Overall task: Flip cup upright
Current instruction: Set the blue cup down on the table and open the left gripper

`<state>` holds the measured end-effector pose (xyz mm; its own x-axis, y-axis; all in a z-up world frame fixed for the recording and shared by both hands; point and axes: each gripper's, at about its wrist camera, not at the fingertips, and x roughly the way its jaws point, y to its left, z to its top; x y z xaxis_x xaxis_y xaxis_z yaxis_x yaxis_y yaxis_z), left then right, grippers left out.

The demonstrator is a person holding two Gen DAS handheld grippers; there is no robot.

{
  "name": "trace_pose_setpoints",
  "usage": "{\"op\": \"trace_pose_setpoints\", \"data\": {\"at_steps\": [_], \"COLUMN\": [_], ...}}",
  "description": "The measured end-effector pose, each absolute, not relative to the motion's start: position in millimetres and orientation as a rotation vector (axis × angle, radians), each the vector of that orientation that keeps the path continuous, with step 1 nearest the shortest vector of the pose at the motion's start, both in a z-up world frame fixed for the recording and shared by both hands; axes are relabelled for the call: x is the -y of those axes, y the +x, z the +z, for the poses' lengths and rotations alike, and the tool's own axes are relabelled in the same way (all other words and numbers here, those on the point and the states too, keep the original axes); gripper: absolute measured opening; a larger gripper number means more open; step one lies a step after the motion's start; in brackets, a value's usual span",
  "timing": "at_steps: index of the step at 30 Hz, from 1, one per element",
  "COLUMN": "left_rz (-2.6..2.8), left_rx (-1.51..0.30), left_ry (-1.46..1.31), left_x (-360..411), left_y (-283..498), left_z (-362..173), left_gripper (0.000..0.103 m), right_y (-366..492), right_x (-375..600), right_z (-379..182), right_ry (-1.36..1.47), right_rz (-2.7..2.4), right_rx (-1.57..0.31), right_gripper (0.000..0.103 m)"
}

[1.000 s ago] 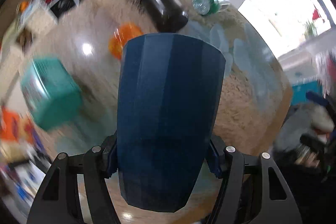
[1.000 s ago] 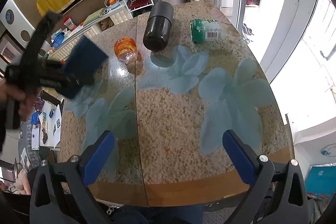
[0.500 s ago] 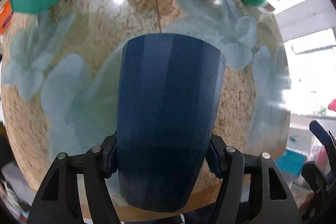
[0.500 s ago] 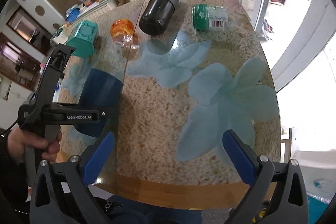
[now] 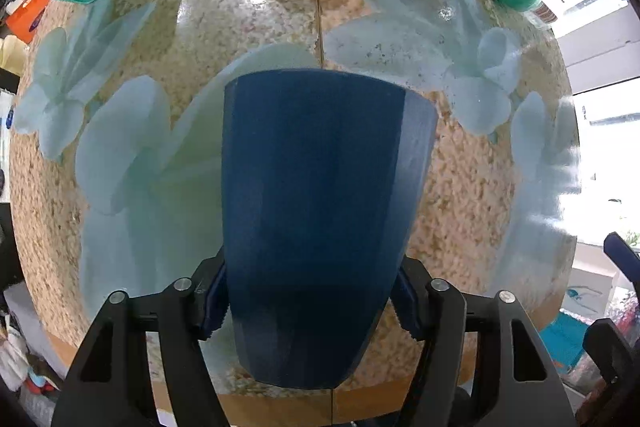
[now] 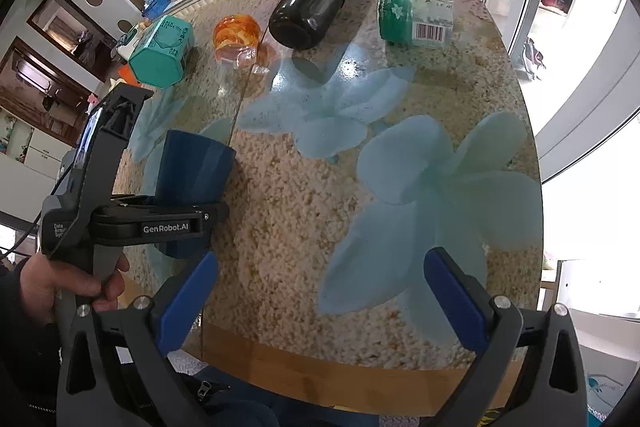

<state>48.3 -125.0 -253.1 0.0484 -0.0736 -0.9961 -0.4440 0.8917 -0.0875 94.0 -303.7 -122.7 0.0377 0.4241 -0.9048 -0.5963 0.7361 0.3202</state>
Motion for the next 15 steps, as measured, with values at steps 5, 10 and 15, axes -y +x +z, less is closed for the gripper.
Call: {"op": "trace_pose_setpoints", "data": {"at_steps": [5, 10, 15], "left_rz": [0.301, 0.276, 0.248], "left_rx": [-1.526, -1.527, -1.499], "left_ry": [-0.39, -0.41, -0.399], "left_x": [128, 124, 127], "left_y": [56, 60, 70], "left_z": [-252, -240, -223], "left_gripper": [0.082, 0.103, 0.103], "right_y": [98, 101, 101], "right_x": [308, 311, 309], "right_z": [-124, -125, -122], "right_ry": [-0.143, -0.127, -0.109], "right_rz": [0.787, 0.786, 0.787], "right_rx": [-1.325, -1.324, -1.319], "right_gripper": [0.103, 0.103, 0.103]}}
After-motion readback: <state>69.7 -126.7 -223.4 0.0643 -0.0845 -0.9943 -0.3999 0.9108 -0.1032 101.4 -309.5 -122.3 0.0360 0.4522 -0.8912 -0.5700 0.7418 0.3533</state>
